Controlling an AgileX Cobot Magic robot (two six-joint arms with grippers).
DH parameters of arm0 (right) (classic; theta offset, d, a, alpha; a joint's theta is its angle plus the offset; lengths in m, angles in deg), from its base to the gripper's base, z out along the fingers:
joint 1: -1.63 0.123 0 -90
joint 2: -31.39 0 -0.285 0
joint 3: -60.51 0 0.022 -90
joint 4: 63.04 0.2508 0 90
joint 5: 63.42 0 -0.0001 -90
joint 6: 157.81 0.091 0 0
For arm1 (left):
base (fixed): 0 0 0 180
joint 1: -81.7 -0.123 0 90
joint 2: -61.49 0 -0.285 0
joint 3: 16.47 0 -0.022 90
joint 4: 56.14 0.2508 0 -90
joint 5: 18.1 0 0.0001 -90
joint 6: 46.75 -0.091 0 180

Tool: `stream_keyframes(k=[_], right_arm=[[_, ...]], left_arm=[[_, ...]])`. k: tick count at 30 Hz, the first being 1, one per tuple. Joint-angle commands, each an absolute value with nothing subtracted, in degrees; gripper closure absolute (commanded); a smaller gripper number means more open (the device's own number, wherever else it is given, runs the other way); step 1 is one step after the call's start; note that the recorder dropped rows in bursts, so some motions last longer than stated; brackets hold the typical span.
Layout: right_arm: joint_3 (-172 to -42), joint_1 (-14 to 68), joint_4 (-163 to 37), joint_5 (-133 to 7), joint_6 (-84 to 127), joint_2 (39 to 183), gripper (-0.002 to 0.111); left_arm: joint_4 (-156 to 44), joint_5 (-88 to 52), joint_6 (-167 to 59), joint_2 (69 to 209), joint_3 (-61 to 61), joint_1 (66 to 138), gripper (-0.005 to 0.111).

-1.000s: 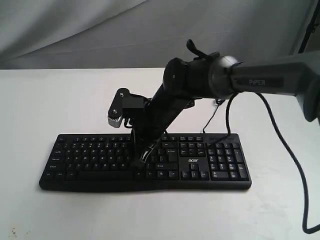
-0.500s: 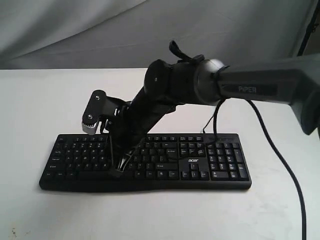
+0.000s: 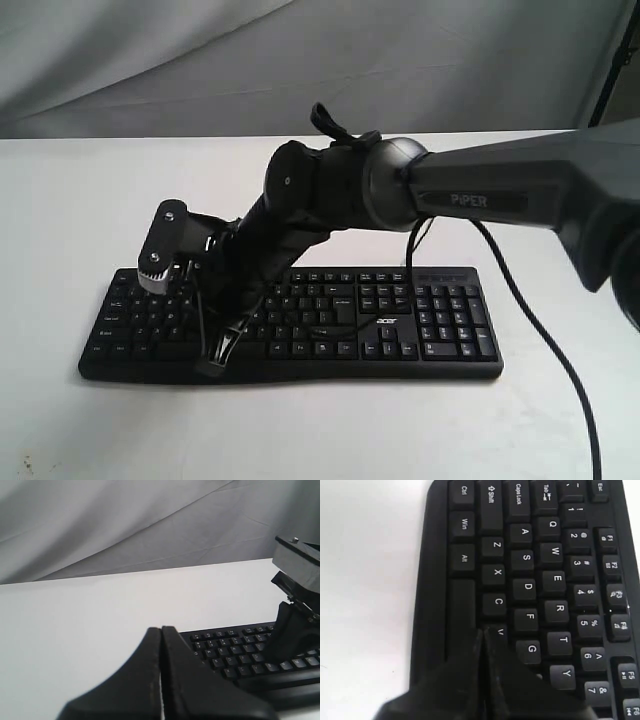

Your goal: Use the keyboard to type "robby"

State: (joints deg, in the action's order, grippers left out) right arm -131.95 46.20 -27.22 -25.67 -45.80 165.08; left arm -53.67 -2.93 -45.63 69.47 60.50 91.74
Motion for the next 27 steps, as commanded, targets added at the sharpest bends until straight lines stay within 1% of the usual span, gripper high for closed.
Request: stream_keyframes(k=[1, 27], right_arm=[[-132.4, 46.2, -27.4, -27.1, -46.0, 165.8, 0.108], [-132.4, 46.2, -30.5, -29.4, -43.1, 166.9, 0.108]], left_arm=[[-53.4, -3.3, -45.5, 69.3, 60.7, 92.1, 0.107], [-53.4, -3.3, -45.5, 69.3, 60.7, 92.1, 0.107]])
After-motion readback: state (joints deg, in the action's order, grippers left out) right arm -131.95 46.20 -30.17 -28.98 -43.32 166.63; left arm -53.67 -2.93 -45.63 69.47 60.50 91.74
